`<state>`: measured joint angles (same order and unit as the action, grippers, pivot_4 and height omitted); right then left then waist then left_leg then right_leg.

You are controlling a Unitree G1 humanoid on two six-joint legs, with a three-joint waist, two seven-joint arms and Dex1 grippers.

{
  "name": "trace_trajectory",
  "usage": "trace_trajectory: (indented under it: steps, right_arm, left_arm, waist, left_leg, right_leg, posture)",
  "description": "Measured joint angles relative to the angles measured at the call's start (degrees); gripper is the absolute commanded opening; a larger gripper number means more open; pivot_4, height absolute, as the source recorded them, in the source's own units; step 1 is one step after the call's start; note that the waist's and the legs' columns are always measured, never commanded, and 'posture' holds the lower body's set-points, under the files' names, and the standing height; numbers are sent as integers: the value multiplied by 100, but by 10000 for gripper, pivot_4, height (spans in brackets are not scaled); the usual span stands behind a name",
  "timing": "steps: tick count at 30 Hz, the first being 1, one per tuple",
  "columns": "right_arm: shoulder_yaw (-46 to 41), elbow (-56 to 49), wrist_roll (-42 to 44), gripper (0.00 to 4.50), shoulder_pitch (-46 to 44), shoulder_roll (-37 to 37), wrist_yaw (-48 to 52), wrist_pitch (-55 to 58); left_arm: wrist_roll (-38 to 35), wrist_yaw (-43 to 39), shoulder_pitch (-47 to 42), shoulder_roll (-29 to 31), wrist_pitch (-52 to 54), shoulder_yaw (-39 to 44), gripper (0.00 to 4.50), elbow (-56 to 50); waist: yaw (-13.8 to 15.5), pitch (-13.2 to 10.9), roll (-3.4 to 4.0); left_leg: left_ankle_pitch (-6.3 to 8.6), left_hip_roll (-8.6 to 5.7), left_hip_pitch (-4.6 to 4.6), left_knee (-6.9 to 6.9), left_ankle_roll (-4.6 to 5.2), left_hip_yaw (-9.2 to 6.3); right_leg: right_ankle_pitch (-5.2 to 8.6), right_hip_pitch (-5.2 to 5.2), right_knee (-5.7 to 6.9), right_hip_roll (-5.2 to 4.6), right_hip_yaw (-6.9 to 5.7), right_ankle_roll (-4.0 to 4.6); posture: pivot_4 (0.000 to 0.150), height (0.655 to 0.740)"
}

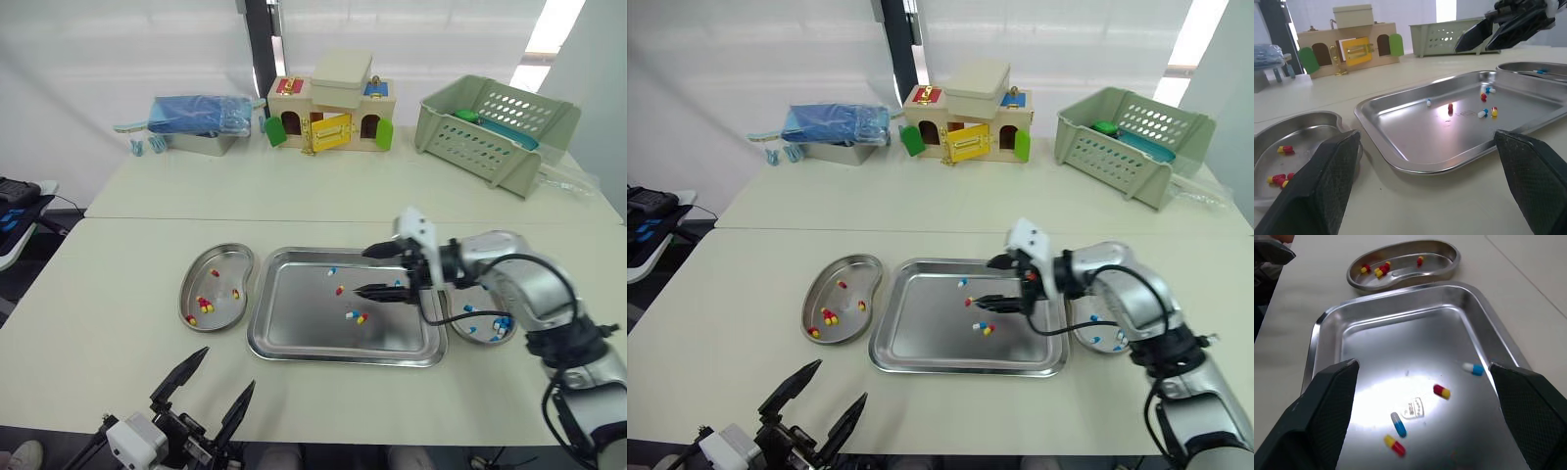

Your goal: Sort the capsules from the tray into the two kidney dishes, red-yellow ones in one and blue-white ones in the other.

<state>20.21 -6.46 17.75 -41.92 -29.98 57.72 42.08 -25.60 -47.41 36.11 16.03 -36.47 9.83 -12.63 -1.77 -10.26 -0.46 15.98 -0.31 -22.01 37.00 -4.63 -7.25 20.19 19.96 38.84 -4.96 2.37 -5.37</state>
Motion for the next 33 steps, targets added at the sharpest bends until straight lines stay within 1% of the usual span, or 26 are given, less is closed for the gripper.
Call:
trace_trajectory:
  steps: [4, 10, 12, 13, 15, 16, 18, 33]
  right_arm:
    - [526, 584, -654, 44815, -241, 754, -770, 112]
    - [765, 1232, -1255, 44815, -424, 1221, -1368, 190]
    - [768, 1346, -1327, 40984, -472, 1363, -1448, 200]
    - [780, 1423, -1385, 38217, -497, 1448, -1496, 205]
    - [790, 1545, -1448, 31676, -526, 1546, -1558, 215]
    - [790, 1590, -1467, 27414, -546, 1567, -1573, 225]
    - [787, 1639, -1509, 21301, -610, 1587, -1625, 262]
    - [696, 1910, -1699, 21301, -631, 1729, -1813, 405]
  left_arm:
    - [94, 195, 19, -33, -2, -45, 45000, -38]
    - [182, 361, 205, -58, -5, -67, 45000, -125]
    - [190, 414, 207, -56, -5, -84, 45000, -138]
    - [193, 425, 208, -55, -5, -94, 45000, -141]
    - [199, 432, 209, -48, -5, -107, 45000, -149]
    - [199, 435, 209, -41, -5, -108, 45000, -149]
    - [199, 439, 212, -26, -5, -108, 45000, -149]
    - [198, 408, 237, 71, -16, -108, 45000, -148]
  waist:
    - [-30, 3, -5]
    - [-53, 3, -5]
    - [-74, 3, -5]
    - [-92, 3, -5]
    - [-113, 3, -5]
    - [-115, 3, -5]
    - [-120, 3, -5]
    - [-150, 3, -4]
  left_leg:
    - [-1, 0, 2, -2, -2, -4]
    - [-1, 0, 0, -2, -2, -3]
    - [-1, 0, 0, -3, -1, -3]
    - [-1, 0, 0, -3, -1, -3]
    - [-1, 0, 0, -3, -1, -3]
    - [-1, 0, 0, -3, -1, -3]
    - [-1, 0, 0, -4, -1, -3]
    - [-1, 0, 0, -4, 0, -4]
  right_leg:
    - [0, 11, 8, 3, 3, 2]
    - [0, 17, 12, 4, 6, 2]
    - [0, 18, 12, 5, 7, 2]
    - [0, 18, 12, 5, 7, 2]
    - [0, 19, 13, 5, 7, 2]
    - [0, 20, 13, 5, 7, 2]
    - [0, 20, 13, 5, 7, 2]
    - [0, 22, 14, 6, 8, 2]
  posture:
    - [1500, 7400]
    - [1500, 7400]
    - [1500, 7400]
    - [1500, 7400]
    - [1500, 7400]
    - [1500, 7400]
    - [1500, 7400]
    - [1500, 7400]
